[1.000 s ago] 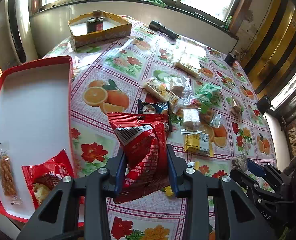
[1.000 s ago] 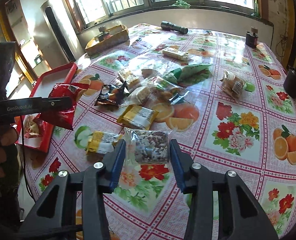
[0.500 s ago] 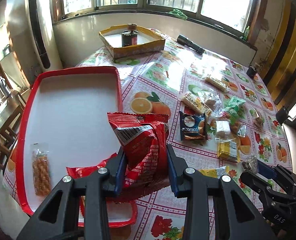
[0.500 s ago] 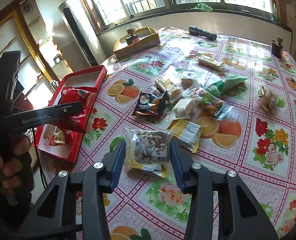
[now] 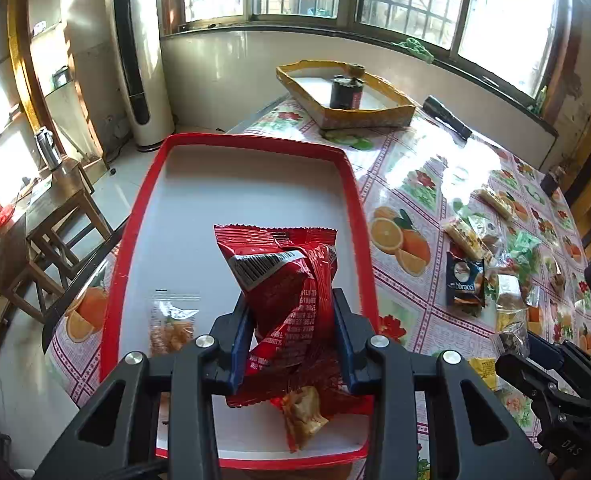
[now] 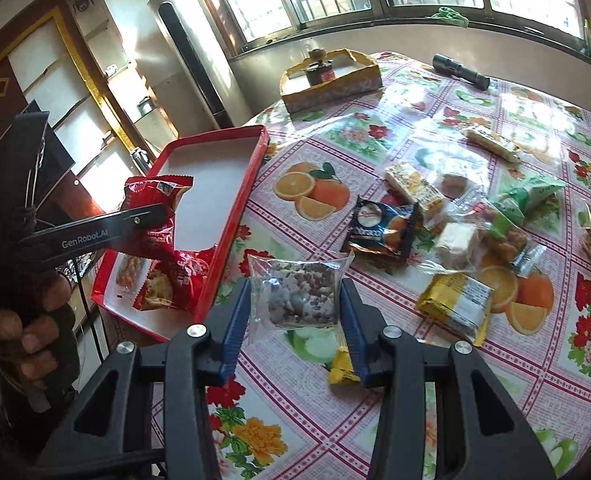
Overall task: Organize snacks
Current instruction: 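Carry both bags over the red tray and open both tools to release them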
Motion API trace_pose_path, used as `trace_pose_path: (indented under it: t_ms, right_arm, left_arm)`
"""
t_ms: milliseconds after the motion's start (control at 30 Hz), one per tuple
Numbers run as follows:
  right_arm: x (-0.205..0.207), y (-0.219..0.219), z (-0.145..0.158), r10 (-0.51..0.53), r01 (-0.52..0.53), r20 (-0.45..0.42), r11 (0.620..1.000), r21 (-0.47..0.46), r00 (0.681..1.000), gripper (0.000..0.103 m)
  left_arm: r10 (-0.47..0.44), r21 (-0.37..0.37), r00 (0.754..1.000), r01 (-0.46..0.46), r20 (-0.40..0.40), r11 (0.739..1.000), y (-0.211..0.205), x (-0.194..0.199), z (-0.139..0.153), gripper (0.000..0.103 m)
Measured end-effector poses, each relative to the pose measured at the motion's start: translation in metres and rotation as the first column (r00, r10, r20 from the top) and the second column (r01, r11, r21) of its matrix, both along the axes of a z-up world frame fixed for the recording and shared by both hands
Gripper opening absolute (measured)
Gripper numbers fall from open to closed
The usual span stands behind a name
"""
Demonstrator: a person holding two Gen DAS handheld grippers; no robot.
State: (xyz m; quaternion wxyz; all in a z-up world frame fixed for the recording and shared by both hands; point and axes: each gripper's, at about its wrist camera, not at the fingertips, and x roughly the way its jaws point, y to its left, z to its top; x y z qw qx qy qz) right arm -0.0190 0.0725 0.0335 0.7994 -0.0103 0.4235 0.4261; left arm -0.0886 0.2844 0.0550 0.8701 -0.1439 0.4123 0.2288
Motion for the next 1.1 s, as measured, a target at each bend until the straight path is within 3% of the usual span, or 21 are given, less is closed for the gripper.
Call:
trace_pose_path:
  t_ms: [367,767,1100]
  right_arm:
    - [-0.002,0.087,0.005,0.144,-0.145,0.005,0.988,0.049,0.989,0.046]
    - [-0.003,0.145,-0.005,0.237,-0.237,0.013,0.971,0.007,0.971,0.046]
    - [-0.008,0.181,-0.028,0.304,-0.302,0.003,0.949,-0.088,0.953,0.046]
  left_arm:
    - [0.106,0.002,0.994,-0.106,-0.001,0.994,0.043,-0.009,-0.002,0.036]
    - [0.118,-0.026,0.992,-0.119,-0.032,0.993,0.058,0.002,-0.018,0.036]
    - [0.115,-0.067,0.989,-0.122,-0.091,0.99,0.065,0.007,-0.042,0.037]
